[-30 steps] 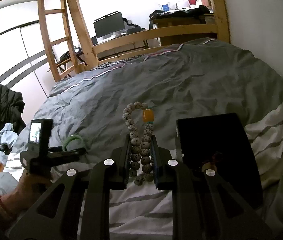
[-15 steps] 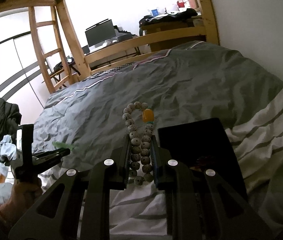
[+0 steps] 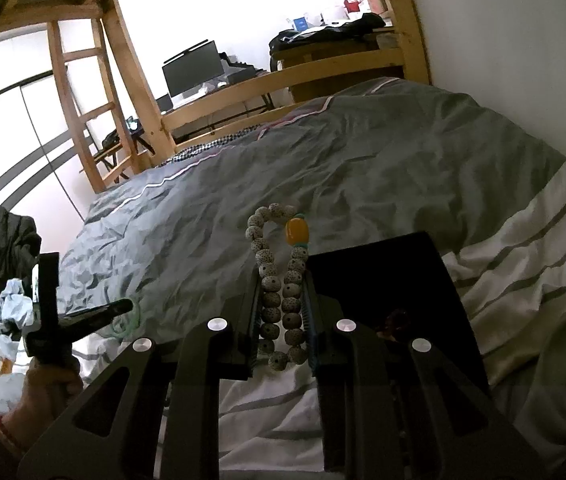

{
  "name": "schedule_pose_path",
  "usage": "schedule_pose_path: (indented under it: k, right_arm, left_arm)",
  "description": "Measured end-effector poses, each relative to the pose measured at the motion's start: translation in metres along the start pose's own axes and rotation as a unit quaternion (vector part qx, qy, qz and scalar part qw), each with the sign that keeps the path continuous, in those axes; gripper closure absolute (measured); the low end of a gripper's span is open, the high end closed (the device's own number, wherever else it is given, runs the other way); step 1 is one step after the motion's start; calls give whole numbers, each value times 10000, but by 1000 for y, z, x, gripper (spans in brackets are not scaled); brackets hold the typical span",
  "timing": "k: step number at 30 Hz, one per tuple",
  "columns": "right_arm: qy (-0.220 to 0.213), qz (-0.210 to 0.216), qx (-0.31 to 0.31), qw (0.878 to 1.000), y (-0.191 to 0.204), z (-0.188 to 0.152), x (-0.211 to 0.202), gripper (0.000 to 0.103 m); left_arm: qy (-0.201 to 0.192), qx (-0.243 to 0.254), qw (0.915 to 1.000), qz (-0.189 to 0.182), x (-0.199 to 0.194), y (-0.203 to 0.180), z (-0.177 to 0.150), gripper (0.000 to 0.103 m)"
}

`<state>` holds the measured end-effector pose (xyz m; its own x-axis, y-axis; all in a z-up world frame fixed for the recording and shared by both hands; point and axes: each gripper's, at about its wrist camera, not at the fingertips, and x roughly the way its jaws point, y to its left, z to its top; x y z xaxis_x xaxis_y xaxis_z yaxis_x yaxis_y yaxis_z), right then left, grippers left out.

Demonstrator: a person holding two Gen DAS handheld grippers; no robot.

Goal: Organize jewelry
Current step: 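Carry both held bracelets over the black box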

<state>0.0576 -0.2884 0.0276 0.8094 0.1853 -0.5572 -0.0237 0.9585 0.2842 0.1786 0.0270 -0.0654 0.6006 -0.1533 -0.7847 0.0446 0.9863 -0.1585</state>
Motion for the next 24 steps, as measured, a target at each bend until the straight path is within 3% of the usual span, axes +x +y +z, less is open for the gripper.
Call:
schedule_pose_path:
  k: [4,7,8,9,10,11,15,17,20,24]
  right_arm:
    - [-28,7,92,10000,-4,2,1,84]
    - [-32,2,147,9999,-7,2,0,84]
    - [-31,5,162,9999,-8,3,0,84]
    - [-27,6,171,9999,-8,3,-1,84]
    - [-22,8,177,9998,-8,3,0,84]
    - [-21,10,174,9998,-8,3,0,84]
    - [-2,25,156,9999,-8,2,1,84]
    - [-3,30,155,9999,-9,2,1,84]
    - [-22,31,185,9998,-10,2,1,84]
    - [-10,40,229,9997,-10,2,3,84]
  left_arm:
    - [-89,-58,9999,-94,-7,1,3,101]
    - [-101,8,9997,232,-6,2,3,100]
    - [-91,87,9991,397,-4,1,2,88]
    - [-68,235,9974,683,0,-1,-1,48]
    - [-102,321,9955,886,2,-2,-2,22]
    - [-211,449,9923,1137,4,-4,-6,6]
    - [331,780,9849,1512,39,-4,-15,6]
    - [644,568,9863,1410,52,8,-20,11]
    - [595,97,9921,1101,44,23,-13,31]
    - [516,-85,9940,965,37,30,-10,31]
